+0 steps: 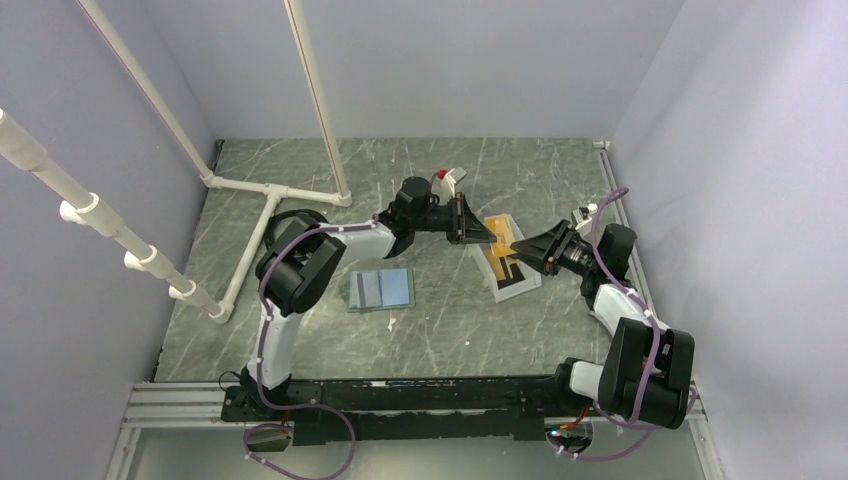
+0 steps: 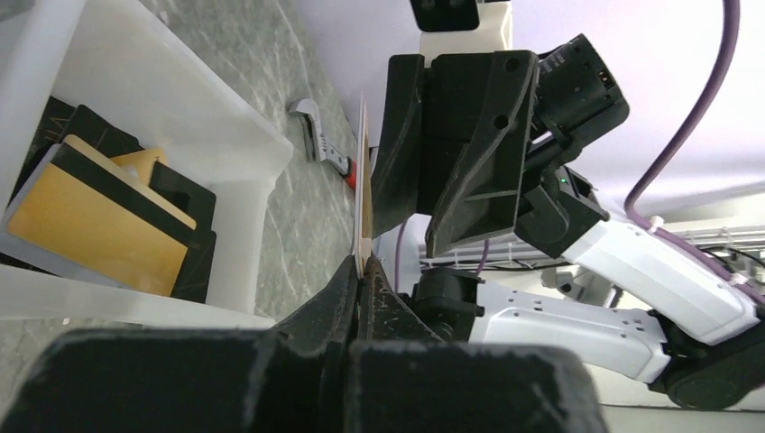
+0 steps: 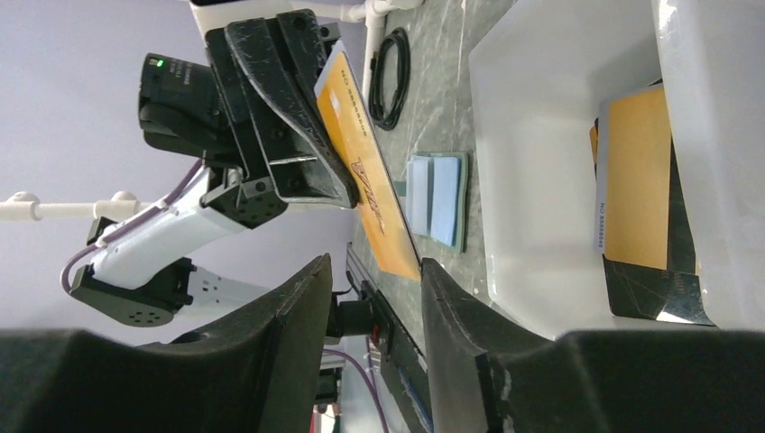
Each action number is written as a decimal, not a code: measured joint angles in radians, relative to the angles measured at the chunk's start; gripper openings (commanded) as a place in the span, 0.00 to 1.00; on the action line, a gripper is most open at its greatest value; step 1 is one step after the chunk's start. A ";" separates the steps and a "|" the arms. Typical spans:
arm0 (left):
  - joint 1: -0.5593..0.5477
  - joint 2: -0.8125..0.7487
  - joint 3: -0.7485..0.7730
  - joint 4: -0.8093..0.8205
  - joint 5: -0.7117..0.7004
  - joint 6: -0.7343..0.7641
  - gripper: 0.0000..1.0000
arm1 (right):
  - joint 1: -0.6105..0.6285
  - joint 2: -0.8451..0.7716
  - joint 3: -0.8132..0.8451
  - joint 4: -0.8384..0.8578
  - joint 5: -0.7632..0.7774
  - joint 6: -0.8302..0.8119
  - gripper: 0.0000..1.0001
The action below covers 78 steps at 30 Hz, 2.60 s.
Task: Put the credit cards into the card holder
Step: Place the credit card in the storage box.
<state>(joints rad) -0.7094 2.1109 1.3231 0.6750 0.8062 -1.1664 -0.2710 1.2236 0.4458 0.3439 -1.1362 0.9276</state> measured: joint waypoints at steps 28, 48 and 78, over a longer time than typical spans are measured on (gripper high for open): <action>-0.023 -0.084 0.055 -0.320 -0.098 0.291 0.00 | -0.001 0.039 -0.043 0.137 -0.002 0.137 0.33; 0.003 0.010 0.065 -0.083 -0.018 0.032 0.00 | -0.013 0.059 -0.079 0.307 0.004 0.226 0.17; -0.033 0.087 0.089 -0.148 0.022 -0.014 0.39 | 0.004 0.115 -0.047 0.153 0.039 0.063 0.00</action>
<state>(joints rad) -0.7425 2.1975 1.4124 0.5266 0.8280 -1.1805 -0.2672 1.3388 0.3985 0.4973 -1.0969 0.9901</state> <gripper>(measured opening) 0.252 0.008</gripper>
